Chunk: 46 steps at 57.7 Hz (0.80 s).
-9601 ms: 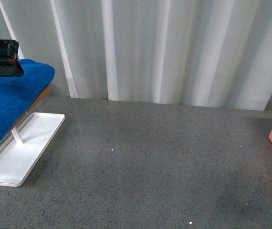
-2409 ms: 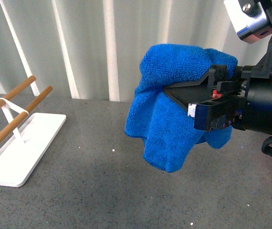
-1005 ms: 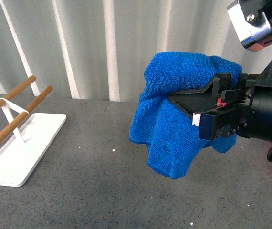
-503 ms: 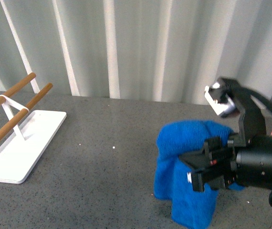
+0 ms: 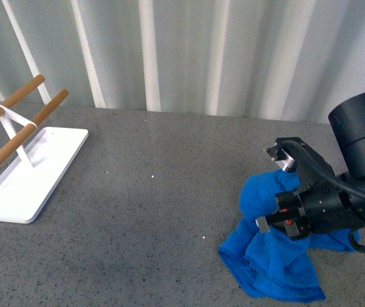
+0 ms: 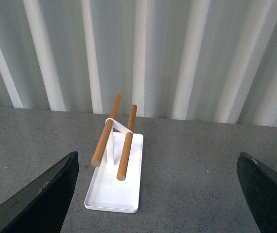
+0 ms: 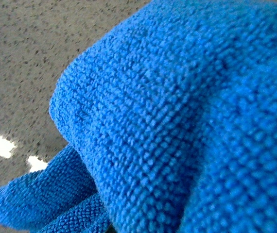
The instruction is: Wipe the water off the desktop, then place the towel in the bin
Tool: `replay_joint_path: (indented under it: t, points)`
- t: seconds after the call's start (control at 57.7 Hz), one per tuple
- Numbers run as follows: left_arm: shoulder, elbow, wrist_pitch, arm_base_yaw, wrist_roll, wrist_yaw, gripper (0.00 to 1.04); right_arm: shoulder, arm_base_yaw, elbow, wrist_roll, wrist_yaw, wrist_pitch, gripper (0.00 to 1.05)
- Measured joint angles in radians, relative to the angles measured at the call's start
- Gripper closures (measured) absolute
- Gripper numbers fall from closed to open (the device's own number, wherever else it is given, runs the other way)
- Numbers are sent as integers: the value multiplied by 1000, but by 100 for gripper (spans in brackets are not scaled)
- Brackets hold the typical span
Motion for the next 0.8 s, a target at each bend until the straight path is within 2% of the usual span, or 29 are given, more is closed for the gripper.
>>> replay_joint_path:
  t: [0.243, 0.468, 0.607, 0.797]
  points:
    - [0, 0, 0, 0, 0, 0, 7, 129, 47, 245, -16, 81, -105, 100]
    - [0, 0, 0, 0, 0, 0, 7, 204, 120, 391, 0, 99, -132, 100]
    - [0, 0, 0, 0, 0, 0, 7, 216, 197, 409, 14, 77, -126, 100]
    - [0, 0, 0, 0, 0, 0, 7, 195, 248, 348, 41, 24, -90, 100]
